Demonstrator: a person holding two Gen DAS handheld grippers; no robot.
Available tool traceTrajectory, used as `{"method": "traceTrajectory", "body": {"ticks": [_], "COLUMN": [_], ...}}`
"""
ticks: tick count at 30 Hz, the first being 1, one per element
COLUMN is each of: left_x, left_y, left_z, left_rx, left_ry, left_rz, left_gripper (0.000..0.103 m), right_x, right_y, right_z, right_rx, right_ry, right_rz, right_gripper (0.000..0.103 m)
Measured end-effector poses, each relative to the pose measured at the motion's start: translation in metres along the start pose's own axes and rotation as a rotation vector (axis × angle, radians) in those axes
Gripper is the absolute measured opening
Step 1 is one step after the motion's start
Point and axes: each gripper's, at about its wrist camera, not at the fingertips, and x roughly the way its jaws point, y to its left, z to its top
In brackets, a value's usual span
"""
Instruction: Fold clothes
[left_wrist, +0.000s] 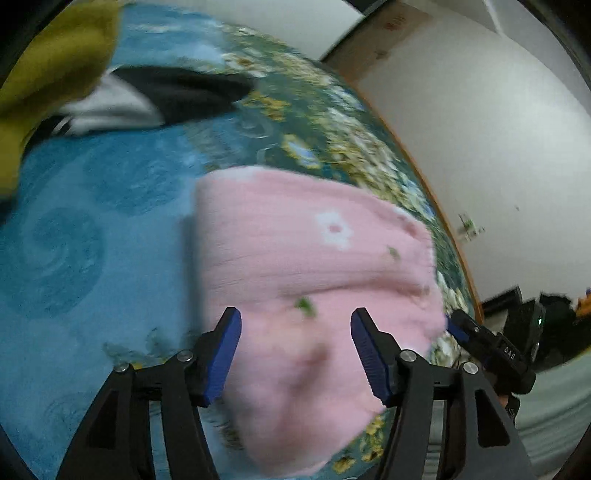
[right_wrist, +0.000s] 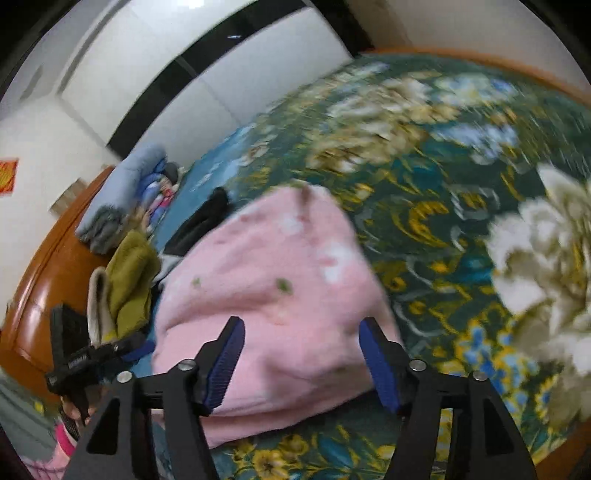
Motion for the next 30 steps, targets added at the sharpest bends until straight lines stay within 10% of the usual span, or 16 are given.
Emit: {"method": "traceTrajectory", "body": {"ticks": [13, 26, 30], "left_x": [0.049, 0.046, 0.043], "left_y": [0.019, 0.017, 0.005], "left_z": [-0.009, 0.008, 0.009], "left_rx": [-0.132, -0.176, -0.12], "left_ry": [0.13, 0.093, 0.079], "left_rz": [-0.066, -0.129, -0.07], "left_gripper": [0.088, 0.087, 0.07], "right_x": [0.046, 0.073, 0.074], "right_y": [-0.041, -0.043, -0.039], "right_z": [0.012, 0.029, 0.035], "right_rx": [0.143, 0.141, 0.13], "right_ry": [0.066, 0.091, 0.09], "right_rz": [0.101, 0.202, 0.221], "right_gripper": [0.083, 0.082, 0.062]}}
